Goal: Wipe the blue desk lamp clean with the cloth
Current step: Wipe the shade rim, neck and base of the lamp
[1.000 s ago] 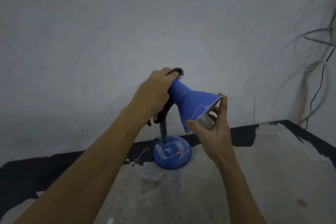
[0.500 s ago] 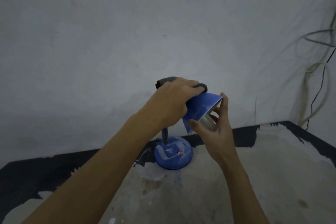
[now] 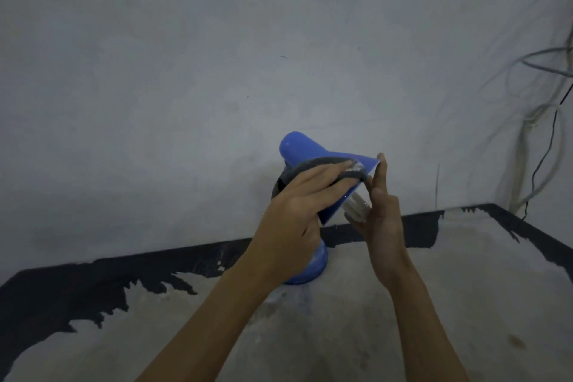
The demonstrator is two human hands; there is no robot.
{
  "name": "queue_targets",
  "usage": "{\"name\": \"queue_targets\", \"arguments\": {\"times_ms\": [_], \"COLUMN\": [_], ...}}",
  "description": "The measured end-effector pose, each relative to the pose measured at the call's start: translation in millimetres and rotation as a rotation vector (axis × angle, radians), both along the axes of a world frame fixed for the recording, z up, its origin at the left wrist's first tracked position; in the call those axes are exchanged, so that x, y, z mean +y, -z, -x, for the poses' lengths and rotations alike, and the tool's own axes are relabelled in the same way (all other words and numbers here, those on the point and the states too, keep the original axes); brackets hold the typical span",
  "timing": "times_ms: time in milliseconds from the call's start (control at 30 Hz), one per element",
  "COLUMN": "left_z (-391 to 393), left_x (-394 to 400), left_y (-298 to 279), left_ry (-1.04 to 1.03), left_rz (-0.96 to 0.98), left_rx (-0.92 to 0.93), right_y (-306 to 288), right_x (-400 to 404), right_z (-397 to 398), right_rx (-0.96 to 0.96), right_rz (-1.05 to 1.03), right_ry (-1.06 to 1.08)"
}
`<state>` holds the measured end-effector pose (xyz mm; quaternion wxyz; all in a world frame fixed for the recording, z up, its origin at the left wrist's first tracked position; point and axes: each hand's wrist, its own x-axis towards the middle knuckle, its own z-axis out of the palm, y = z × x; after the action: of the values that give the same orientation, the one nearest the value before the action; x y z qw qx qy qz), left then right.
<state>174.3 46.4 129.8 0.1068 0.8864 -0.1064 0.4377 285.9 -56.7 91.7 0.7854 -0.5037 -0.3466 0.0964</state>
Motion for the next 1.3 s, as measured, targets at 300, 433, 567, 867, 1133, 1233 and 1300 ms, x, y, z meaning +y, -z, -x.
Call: {"name": "queue_targets", "arguments": {"times_ms": [300,433,567,867,1133,1233,1300], "left_z": [1,-2,-9,-19,-10,-6,-4], "left_x": [2,4,1,-17,-12,-8,-6], "left_y": [21,17,-6,-6,37,49,56], "left_ry": [-0.060,-0.064,-0.054,-0.150,-0.128,-0.088,-0.075], "left_rz": [-0.166,-0.117,-0.031,-0.013,0.068,0.090,0.112], "left_rx": [-0.112,-0.138,-0.069,-0.122,-0.251,-0.273,-0.280], "right_y": [3,1,3,3,3,1,0], "right_x": [4,7,5,6,12,13,13], "right_z": [-6,-4,-6,-1,-2,-3,-4], "right_rx": [-0.019,-0.007,-0.012,-0.053,-0.037,-0.029,-0.021], "right_rz": [0.014,0.042,0.077,0.091,0.103,0.149,0.153], "right_ry": [0.009,0.020,0.025,0.021,0.000,0.023,0.025]}}
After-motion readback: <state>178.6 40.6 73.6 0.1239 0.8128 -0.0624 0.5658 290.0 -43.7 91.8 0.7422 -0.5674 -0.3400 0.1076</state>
